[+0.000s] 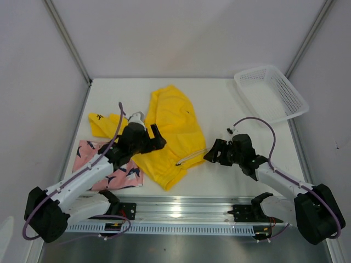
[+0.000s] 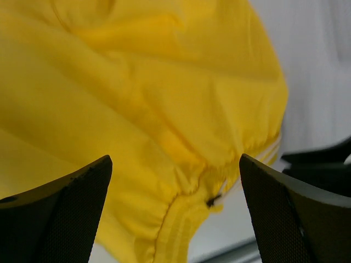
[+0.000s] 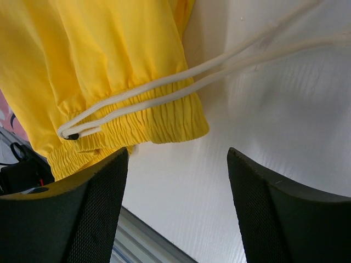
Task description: Fold and stack the shorts
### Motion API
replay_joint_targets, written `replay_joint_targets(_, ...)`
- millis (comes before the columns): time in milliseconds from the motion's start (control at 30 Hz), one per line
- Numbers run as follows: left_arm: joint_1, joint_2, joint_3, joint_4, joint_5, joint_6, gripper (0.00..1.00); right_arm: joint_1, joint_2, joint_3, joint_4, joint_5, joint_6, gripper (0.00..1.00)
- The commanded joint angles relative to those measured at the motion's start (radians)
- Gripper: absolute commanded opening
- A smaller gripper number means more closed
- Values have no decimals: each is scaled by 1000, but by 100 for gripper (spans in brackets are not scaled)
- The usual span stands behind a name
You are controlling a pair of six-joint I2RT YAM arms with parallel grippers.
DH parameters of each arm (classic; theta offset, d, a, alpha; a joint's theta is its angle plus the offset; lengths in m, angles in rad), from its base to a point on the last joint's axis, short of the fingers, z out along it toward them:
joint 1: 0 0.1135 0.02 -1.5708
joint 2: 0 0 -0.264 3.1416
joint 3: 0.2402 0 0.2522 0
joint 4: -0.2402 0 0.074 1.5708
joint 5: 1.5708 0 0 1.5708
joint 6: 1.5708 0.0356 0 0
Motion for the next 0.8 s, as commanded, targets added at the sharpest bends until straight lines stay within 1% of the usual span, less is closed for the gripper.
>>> replay_joint_targets(0,-189,-97,-53,-97,-86,-2,99,-25,-1,-14,103,-92,-25,73)
replay_joint_targets(67,-278,-137,-56,-146,-132,-21,99,-19,-15,-29,102,-67,-41,73)
replay_joint_targets(100,-357,-142,-52,-169,-182,-30,99,-11,-27,-34,99,-55,-59,73)
replay_joint_targets(133,-396,-143,-30,-222,-210,-41,99,-2,-46,-38,83,-14,-70,73)
replay_joint_targets(167,-431,-139,-29,-243,-234,-61,99,9,-55,-42,71,17,-79,73)
replay_joint_targets(200,-499,-131,-18,-263,-283,-71,99,36,-60,-46,60,46,-103,73)
replay_joint_targets(233,-530,-120,-7,-307,-308,-87,99,50,-63,-49,50,75,-111,73)
replay_joint_targets(267,-556,-93,-3,-321,-325,-108,99,61,-58,-55,47,138,-117,73)
replay_joint_targets(300,-606,-76,11,-341,-369,-122,99,87,-52,-58,45,167,-131,73)
replay_joint_targets(367,-652,-24,25,-393,-415,-163,99,108,-32,-58,48,229,-131,72)
replay_joint_targets(433,-702,7,49,-425,-469,-199,99,161,-12,-43,45,278,-134,71)
replay_joint_targets(467,-712,22,54,-451,-483,-209,99,179,2,-36,37,368,-134,70)
replay_joint_targets(567,-760,64,79,-493,-531,-246,99,233,61,-8,31,422,-134,70)
replay_joint_targets(600,-780,76,83,-513,-538,-256,99,243,77,1,28,465,-131,70)
replay_joint_targets(767,-818,100,88,-540,-564,-289,99,260,152,53,30,506,-120,70)
